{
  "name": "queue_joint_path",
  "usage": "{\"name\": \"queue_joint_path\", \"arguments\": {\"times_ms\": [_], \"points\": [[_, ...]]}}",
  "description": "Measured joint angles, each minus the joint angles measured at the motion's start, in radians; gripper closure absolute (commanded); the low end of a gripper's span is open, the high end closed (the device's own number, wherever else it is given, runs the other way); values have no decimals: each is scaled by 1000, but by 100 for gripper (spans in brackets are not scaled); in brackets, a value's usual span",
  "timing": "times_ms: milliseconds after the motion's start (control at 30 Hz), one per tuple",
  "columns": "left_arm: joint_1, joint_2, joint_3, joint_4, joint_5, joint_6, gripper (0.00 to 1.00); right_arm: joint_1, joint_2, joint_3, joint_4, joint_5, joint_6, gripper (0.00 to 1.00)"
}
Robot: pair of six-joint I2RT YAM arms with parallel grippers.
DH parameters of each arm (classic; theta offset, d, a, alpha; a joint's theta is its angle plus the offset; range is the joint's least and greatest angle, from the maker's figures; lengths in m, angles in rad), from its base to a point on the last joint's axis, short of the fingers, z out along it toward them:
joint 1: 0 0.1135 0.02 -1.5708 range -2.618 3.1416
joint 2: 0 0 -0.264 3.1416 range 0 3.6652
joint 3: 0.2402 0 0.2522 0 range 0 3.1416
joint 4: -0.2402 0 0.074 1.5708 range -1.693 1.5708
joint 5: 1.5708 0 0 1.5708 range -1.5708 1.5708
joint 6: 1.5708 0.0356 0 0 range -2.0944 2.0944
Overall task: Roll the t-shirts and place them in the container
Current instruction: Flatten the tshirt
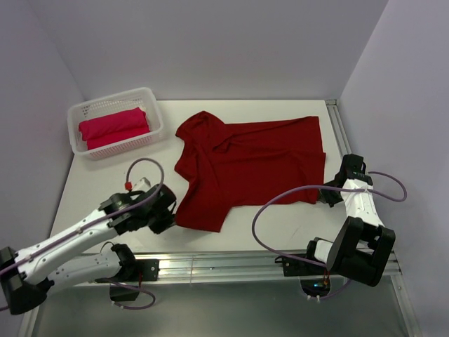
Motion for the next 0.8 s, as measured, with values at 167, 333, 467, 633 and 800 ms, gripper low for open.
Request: {"name": "queue_joint_path", "arguments": {"times_ms": [167, 333, 467, 633, 800], "points": [[0, -144, -112, -16, 19, -106, 100, 0, 0, 0, -21, 4, 8, 100], [0, -64, -116, -14, 30, -127, 100, 0, 0, 5, -35, 5, 6, 100], [0, 20, -61, -33, 32, -127, 100, 0, 0, 33, -72, 6, -2, 100], [-9, 102, 120, -98, 27, -153, 100, 0, -7, 85, -123, 23, -9, 100], [-28, 110, 149, -154, 66, -226, 100, 1, -35, 90, -180, 61, -2, 100]]}}
